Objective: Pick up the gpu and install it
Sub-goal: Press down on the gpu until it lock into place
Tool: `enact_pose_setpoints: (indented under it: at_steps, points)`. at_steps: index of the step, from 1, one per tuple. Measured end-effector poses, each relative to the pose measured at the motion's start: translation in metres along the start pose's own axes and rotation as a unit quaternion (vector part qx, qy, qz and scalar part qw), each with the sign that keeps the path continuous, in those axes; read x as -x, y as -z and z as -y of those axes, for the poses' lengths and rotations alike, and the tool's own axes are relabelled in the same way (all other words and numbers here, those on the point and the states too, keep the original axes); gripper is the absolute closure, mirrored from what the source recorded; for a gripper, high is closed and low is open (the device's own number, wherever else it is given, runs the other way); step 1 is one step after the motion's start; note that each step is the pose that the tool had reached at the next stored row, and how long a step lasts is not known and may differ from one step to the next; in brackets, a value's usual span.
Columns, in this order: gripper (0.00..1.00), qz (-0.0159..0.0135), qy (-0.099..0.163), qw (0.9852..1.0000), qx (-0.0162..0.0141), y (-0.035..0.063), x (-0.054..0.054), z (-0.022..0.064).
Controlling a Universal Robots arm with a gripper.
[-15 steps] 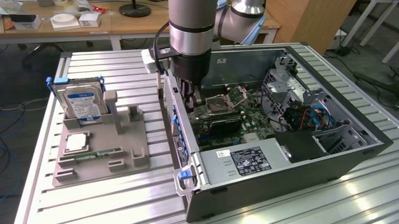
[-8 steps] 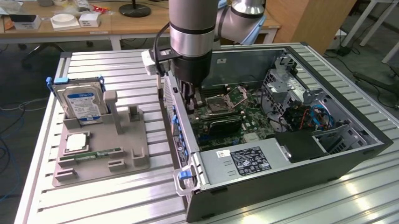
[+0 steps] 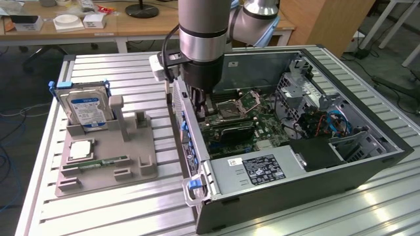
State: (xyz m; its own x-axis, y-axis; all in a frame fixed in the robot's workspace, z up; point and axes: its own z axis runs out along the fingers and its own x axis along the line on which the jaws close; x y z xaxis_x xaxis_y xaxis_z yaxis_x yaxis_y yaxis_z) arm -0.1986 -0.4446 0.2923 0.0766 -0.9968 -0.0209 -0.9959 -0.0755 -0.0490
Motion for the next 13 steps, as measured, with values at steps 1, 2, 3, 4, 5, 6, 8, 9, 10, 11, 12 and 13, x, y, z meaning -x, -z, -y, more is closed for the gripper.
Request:
enact_pose_setpoints:
  at_steps: [1, 2, 3, 4, 5, 6, 8, 9, 10, 11, 12, 13]
  points:
    - [0.9, -0.0001, 0.0, 1.0, 0.0001, -0.0003, -0.0001, 0.0]
    - [0.9, -0.0001, 0.0, 1.0, 0.0, -0.0008, -0.0001, 0.0]
    - [0.9, -0.0001, 0.0, 1.0, 0.0001, -0.0018, -0.0002, 0.0]
    - [0.9, -0.0002, 0.0, 1.0, 0.0002, -0.0028, -0.0003, 0.0004]
    - [0.9, 0.0, 0.0, 1.0, 0.0002, -0.0036, -0.0003, 0.0008]
    - [0.9, 0.0, 0.0, 1.0, 0.0001, -0.0042, -0.0003, 0.0012]
    - [0.9, -0.0001, 0.0, 1.0, 0.0001, -0.0045, -0.0003, 0.0014]
    - [0.9, 0.0, 0.0, 1.0, 0.0, -0.0049, -0.0004, 0.002]
    - [0.9, 0.0, 0.0, 1.0, 0.0001, -0.0052, -0.0005, 0.003]
    - [0.9, 0.0, 0.0, 1.0, 0.0003, -0.0053, -0.0006, 0.0043]
    - [0.9, 0.0, 0.0, 1.0, 0.0006, -0.0053, -0.0007, 0.0052]
    - [0.9, 0.0, 0.0, 1.0, 0.0009, -0.0054, -0.0007, 0.0057]
